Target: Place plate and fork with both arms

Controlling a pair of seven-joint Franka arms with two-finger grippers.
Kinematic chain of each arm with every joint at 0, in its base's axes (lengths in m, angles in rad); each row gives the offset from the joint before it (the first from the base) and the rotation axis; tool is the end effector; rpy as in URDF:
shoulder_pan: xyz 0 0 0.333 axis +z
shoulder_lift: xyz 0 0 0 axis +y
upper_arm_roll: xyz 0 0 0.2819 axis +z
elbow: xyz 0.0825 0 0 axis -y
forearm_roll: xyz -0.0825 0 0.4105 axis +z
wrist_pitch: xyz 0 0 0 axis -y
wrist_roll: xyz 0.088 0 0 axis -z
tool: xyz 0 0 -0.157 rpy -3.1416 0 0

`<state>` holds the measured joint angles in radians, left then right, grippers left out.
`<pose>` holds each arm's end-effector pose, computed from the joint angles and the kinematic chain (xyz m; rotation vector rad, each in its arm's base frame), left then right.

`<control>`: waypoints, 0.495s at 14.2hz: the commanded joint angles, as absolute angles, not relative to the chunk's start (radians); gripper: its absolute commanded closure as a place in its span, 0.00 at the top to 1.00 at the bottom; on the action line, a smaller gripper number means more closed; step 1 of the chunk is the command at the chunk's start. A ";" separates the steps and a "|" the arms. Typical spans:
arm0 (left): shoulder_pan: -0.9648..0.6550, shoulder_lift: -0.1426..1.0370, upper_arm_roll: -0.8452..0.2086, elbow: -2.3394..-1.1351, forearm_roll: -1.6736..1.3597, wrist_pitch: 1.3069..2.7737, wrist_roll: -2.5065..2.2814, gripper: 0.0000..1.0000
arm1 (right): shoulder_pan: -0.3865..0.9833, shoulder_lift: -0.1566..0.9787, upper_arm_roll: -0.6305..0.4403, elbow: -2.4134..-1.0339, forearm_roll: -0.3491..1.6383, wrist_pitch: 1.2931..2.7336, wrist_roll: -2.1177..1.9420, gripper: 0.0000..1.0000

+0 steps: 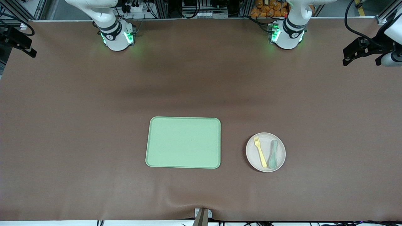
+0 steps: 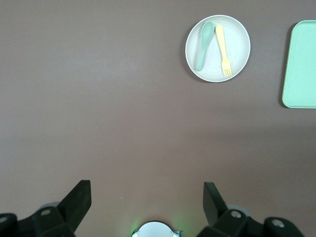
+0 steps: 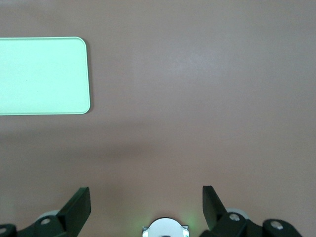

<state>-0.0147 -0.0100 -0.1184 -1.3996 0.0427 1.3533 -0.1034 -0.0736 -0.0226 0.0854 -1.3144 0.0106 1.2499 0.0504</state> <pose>0.5469 -0.0661 0.6109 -3.0940 0.0328 0.0480 0.5293 0.0087 0.6485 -3.1335 0.0557 0.0662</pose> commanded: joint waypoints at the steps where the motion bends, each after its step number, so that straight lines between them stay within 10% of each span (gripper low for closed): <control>1: -0.015 -0.015 -0.117 -1.402 0.052 1.356 -0.083 1.00 | -0.081 -0.031 0.087 -1.311 0.078 1.245 0.044 1.00; 7: -0.015 0.011 -0.118 -1.399 0.061 1.356 -0.087 1.00 | -0.083 -0.028 0.086 -1.319 0.078 1.262 0.046 1.00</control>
